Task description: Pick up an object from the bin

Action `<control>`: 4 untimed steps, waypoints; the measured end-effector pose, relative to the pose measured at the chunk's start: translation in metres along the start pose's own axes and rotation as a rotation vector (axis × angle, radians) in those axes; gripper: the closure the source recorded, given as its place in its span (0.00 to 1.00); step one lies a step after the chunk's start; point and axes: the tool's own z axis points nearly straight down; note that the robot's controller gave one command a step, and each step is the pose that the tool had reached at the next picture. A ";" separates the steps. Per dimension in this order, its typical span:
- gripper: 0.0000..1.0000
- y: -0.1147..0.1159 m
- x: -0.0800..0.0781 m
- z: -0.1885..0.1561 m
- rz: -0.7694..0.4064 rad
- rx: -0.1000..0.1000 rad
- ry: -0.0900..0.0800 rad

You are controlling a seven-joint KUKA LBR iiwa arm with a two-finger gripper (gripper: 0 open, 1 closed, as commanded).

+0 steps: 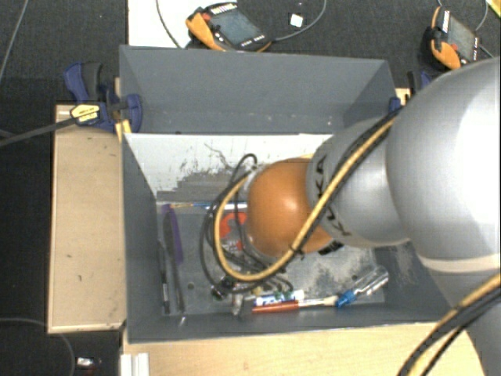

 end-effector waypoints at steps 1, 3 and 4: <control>0.00 -0.031 0.001 0.004 -0.037 -0.003 -0.018; 1.00 -0.005 0.000 0.000 -0.011 -0.004 -0.008; 1.00 -0.005 0.001 -0.012 -0.009 -0.003 -0.003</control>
Offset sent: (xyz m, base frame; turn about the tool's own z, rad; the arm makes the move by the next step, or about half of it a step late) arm 0.0005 -0.0053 -0.0007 -0.0145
